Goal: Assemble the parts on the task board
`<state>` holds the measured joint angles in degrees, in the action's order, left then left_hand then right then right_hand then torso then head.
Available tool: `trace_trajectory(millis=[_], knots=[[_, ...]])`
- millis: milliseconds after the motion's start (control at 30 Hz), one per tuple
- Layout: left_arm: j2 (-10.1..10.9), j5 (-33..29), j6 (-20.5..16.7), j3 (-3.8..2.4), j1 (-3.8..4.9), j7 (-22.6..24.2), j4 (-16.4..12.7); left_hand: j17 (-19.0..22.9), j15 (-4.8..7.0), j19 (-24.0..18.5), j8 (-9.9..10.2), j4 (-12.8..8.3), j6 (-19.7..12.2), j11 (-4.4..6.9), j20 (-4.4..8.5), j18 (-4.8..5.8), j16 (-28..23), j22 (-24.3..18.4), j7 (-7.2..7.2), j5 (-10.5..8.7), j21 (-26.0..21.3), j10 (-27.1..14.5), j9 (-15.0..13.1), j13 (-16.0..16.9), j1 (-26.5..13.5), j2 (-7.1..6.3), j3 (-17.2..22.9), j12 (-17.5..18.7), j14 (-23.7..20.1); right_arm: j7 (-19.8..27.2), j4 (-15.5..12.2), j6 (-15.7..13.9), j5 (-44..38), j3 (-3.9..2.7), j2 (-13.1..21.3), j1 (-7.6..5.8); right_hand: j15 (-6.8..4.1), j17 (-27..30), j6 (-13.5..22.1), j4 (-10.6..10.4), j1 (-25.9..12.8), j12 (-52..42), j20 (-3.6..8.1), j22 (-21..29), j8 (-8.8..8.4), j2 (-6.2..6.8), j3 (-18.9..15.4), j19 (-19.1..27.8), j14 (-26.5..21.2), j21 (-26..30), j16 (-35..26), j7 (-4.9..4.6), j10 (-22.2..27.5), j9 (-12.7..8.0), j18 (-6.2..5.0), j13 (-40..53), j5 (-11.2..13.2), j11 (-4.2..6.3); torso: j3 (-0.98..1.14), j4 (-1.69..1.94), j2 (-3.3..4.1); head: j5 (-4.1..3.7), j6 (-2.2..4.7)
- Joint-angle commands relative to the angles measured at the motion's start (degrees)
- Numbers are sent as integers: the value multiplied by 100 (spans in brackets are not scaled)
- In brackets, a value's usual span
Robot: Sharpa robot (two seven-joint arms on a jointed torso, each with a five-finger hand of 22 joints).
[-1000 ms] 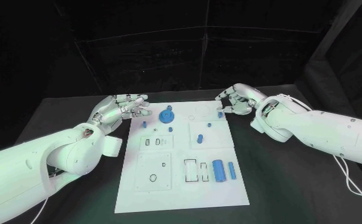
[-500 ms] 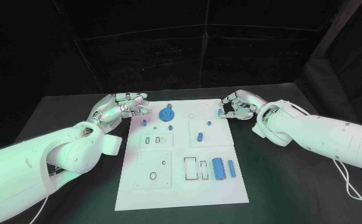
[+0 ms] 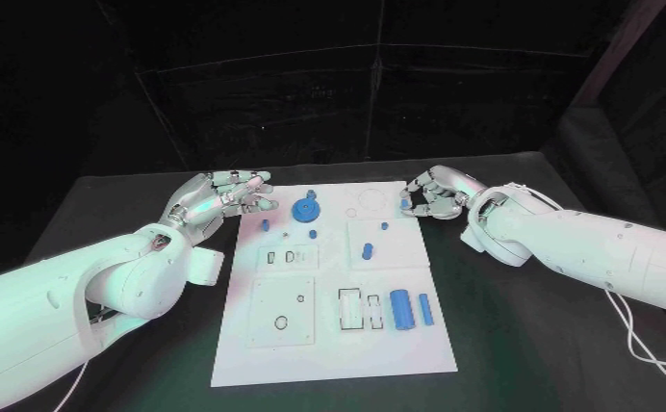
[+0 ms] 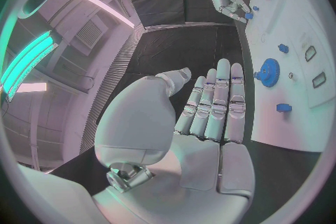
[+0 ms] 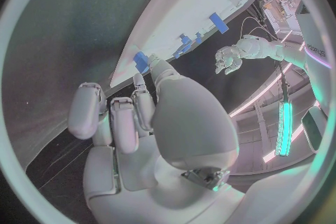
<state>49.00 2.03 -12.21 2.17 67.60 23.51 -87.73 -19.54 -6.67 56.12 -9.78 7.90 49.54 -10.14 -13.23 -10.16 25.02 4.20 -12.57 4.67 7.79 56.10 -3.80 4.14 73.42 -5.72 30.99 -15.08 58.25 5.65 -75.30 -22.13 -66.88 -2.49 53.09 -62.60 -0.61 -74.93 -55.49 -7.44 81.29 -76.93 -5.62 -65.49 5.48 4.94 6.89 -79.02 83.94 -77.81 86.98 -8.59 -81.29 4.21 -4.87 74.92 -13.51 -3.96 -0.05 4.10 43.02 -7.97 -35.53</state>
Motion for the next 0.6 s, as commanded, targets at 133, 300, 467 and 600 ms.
trace_trajectory(millis=[133, 300, 467, 600], knots=[[-7, 15, 66, -5, 5, 35, -4, -10, -16, 40, -23, 0, -36, 8, -6, -27, 20, -8, -121, -19, -30, -44, -3, 7, -40, 11, -46, -19, -36, -3, 44, 136, -33, -3, -76, -4, -25, -916, -132, 54, -1, -52, 39, -37, 64, -82, 22, -33, 477, -23, 14, 10, -45, 12, 11, 386, 29, 52, -2, 0, 3, 10, -17], [-4, 15, 65, -5, 5, 35, -3, -10, -16, 40, -23, 0, -36, 8, -6, -27, 20, -8, -121, -19, -30, -44, -3, 7, -40, 11, -46, -19, -36, -2, 60, 145, -39, -3, -99, -4, -40, -932, -222, 71, -2, -75, 52, -56, 99, -108, 37, -44, 480, -34, 22, 33, -63, 16, 15, 407, 34, 72, -5, -3, -2, 11, -24], [-2, 15, 67, -5, 5, 36, -5, -10, -16, 40, -23, 0, -36, 8, -6, -27, 20, -8, -121, -19, -30, -44, -3, 7, -40, 11, -46, -19, -36, -35, 69, 143, -55, -4, -109, -4, -54, -952, -290, 81, -10, -92, 64, -78, 123, -127, 46, -55, 485, -46, 31, 54, -77, 18, 19, 422, 38, 89, -5, -4, 1, 5, -30], [0, 15, 67, -5, 5, 35, -5, -10, -16, 40, -23, 0, -36, 8, -6, -27, 20, -8, -121, -19, -30, -44, -3, 7, -40, 11, -46, -19, -36, -85, 76, 114, -83, -4, -106, -4, -58, -960, -308, 83, -13, -96, 68, -91, 129, -133, 49, -62, 487, -54, 35, 60, -80, 19, 21, 426, 37, 94, -3, -1, -2, 2, -34]])
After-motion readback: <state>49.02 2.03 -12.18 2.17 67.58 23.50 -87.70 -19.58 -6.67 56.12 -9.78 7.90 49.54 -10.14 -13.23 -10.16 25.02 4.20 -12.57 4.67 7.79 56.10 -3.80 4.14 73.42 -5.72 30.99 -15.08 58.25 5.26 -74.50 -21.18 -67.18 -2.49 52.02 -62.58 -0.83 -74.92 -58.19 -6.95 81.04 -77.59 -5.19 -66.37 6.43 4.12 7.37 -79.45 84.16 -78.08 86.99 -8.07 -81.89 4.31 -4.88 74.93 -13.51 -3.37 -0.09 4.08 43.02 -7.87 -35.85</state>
